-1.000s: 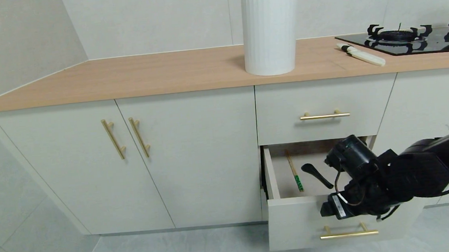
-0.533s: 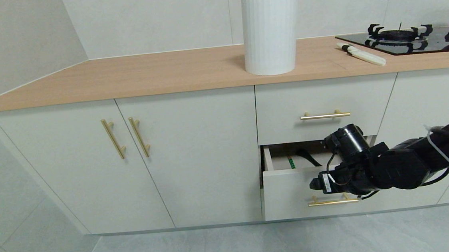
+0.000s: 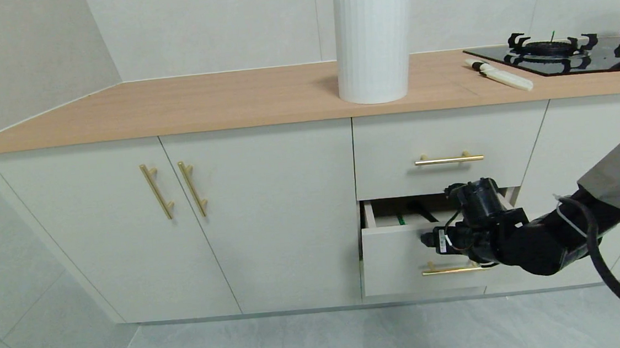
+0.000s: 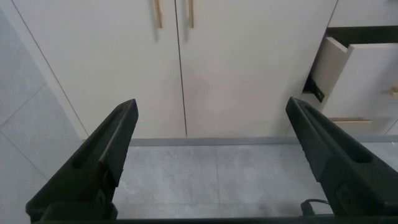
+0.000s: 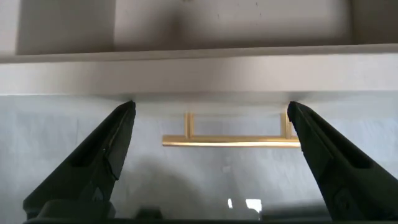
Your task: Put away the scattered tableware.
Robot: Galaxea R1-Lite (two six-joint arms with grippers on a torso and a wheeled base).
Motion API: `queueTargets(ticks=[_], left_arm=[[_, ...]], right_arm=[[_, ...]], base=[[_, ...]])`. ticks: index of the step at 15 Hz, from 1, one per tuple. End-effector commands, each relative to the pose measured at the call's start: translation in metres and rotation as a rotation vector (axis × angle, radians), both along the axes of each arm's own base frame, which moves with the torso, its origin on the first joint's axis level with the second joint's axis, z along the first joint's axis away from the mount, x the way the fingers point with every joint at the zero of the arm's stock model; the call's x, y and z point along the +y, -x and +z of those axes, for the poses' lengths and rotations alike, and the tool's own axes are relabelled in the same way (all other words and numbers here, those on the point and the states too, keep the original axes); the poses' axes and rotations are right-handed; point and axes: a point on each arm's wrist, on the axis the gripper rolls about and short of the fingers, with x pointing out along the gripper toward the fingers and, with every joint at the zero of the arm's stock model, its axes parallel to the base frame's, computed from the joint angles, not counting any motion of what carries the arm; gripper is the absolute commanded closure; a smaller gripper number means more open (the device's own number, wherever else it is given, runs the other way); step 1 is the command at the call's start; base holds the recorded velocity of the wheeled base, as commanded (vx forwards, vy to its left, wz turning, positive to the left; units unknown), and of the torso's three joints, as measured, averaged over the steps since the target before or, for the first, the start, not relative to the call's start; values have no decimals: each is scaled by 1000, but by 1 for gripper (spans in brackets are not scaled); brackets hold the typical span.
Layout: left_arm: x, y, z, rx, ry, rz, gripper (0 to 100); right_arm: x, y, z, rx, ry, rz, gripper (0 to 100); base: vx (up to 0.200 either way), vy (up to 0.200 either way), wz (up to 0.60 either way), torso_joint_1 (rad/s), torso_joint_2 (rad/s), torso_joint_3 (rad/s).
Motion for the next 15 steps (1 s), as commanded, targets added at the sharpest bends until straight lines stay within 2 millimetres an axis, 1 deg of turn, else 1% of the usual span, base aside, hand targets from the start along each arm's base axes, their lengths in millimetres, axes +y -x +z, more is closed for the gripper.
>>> queueTargets(ticks=[1,4,5,6,11,12,15], left_arm=[[0,0,0,0,0,0,0],[0,0,0,0,0,0,0],[0,0,0,0,0,0,0],[0,0,0,0,0,0,0],[0,0,0,0,0,0,0],[0,0,0,1,0,0,0],[0,0,0,0,0,0,0]], right_arm=[[1,-7,-23,-1,1,-24,0],[5,-18,-39,-76,1,-61,0],[5,-19,-41,-84,2,-64,0],[7,-24,-47,-129,-4,-79,0],[9,-37,-57,-196,-17,-113,0],[7,-45,-59,-211,-14,-138,0],[4,-57,-62,-237,-41,-185,0]], base=[[0,0,0,0,0,0],[0,0,0,0,0,0],[0,0,0,0,0,0],[0,0,0,0,0,0],[0,0,0,0,0,0],[0,0,0,0,0,0],[0,0,0,0,0,0]])
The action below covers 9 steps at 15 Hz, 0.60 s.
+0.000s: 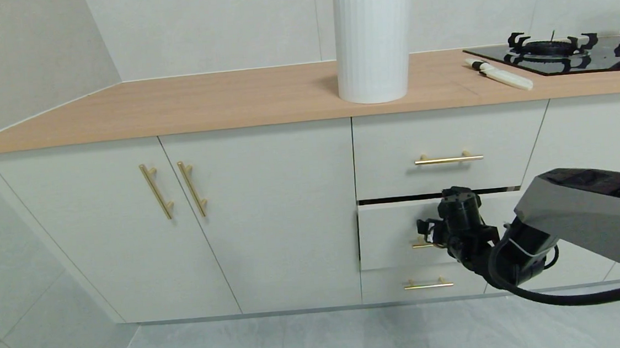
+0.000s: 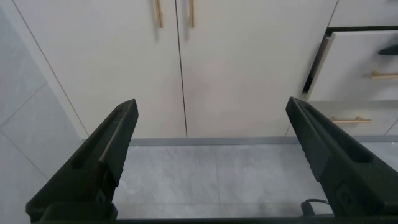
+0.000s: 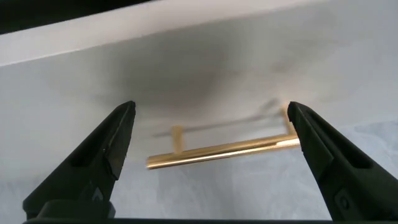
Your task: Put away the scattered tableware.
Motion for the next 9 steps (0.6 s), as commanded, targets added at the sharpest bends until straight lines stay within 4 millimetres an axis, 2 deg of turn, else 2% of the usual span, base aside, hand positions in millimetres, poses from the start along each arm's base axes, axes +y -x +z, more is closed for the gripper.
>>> queueTargets(ticks=[1,5,9], left_arm=[[0,0,0,0,0,0,0],[0,0,0,0,0,0,0],[0,0,0,0,0,0,0]], right_arm=[[0,-7,-8,-4,2,-22,0],[-7,-25,-11,-72,-3,-92,0],[-10,-27,-7,-89,-2,-112,0]], base=[[0,0,0,0,0,0],[0,0,0,0,0,0],[0,0,0,0,0,0]])
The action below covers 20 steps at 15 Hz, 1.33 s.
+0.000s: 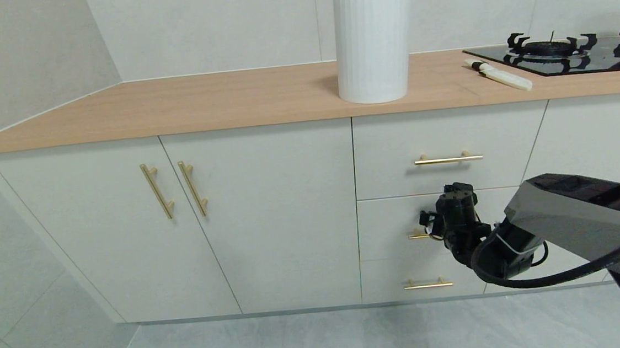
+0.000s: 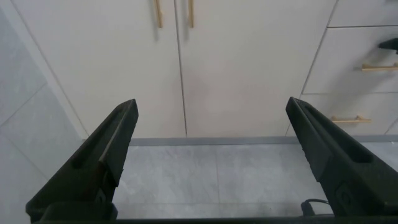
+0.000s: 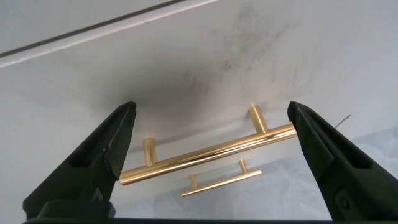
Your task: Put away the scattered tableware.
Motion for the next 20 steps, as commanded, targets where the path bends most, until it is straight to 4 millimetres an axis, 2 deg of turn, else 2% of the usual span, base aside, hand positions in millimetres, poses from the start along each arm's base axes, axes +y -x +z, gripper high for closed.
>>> queueTargets(ticks=[1,4,7,8,11,14,17,18,19,20], left_arm=[[0,0,0,0,0,0,0],[0,0,0,0,0,0,0],[0,0,0,0,0,0,0],[0,0,0,0,0,0,0],[0,0,0,0,0,0,0],[0,0,0,0,0,0,0],[0,0,0,1,0,0,0],[0,0,0,1,0,0,0],[0,0,0,0,0,0,0],[0,0,0,0,0,0,0]], right_arm=[[-1,0,2,-6,-1,-4,0],[-3,6,10,-1,1,-4,0],[-12,32,45,9,-3,16,0],[-18,48,63,18,-4,23,0],[-32,93,99,6,2,20,0],[-50,147,145,-77,3,15,0],[-76,218,189,-206,98,-53,0],[-85,247,204,-265,139,-49,0],[-93,267,214,-314,180,-61,0],[-97,274,218,-332,194,-73,0]], base=[[0,0,0,0,0,0],[0,0,0,0,0,0],[0,0,0,0,0,0],[0,0,0,0,0,0],[0,0,0,0,0,0],[0,0,0,0,0,0],[0,0,0,0,0,0],[0,0,0,0,0,0],[0,0,0,0,0,0],[0,0,0,0,0,0]])
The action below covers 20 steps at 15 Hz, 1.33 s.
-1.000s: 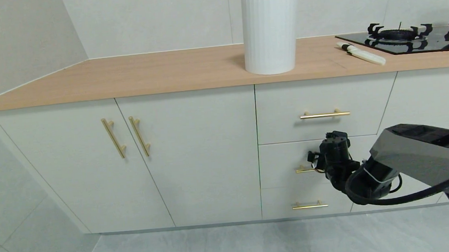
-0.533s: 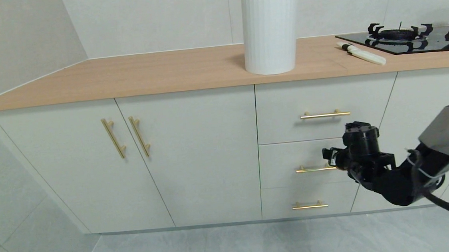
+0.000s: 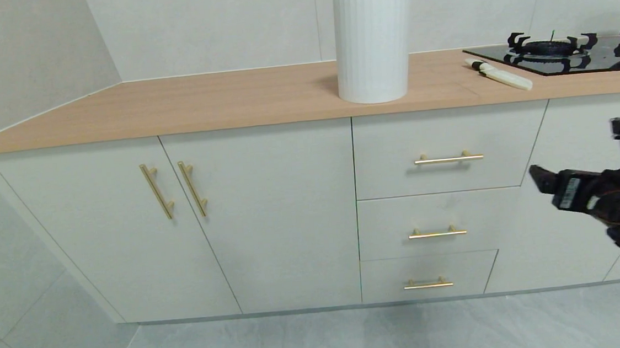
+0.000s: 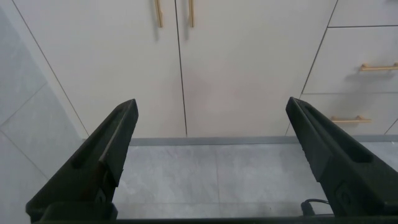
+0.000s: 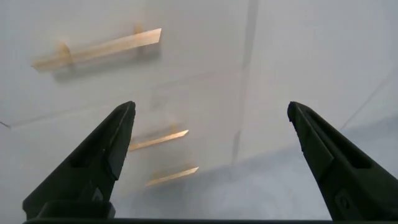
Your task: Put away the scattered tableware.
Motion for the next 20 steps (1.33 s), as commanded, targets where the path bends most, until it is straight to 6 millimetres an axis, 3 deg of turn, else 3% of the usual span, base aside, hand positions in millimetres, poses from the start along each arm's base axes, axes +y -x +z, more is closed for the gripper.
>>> queueTargets(ticks=[1,5,9,11,13,17,19,20], left_arm=[[0,0,0,0,0,0,0],[0,0,0,0,0,0,0],[0,0,0,0,0,0,0],[0,0,0,0,0,0,0],[0,0,0,0,0,0,0],[0,0,0,0,0,2,0],[0,0,0,1,0,0,0],[0,0,0,0,0,0,0]], right_arm=[[-41,98,34,-210,110,-104,0],[-67,165,11,-256,207,-296,0],[-66,236,-17,-304,254,-260,0],[-65,260,-28,-329,296,-187,0],[-65,270,-36,-352,301,-171,0],[-64,259,-60,-291,258,-151,0],[-59,246,-87,-256,177,91,0],[-58,245,-90,-247,145,142,0]], base=[[0,0,0,0,0,0],[0,0,0,0,0,0],[0,0,0,0,0,0],[0,0,0,0,0,0],[0,0,0,0,0,0],[0,0,0,0,0,0],[0,0,0,0,0,0],[0,0,0,0,0,0]])
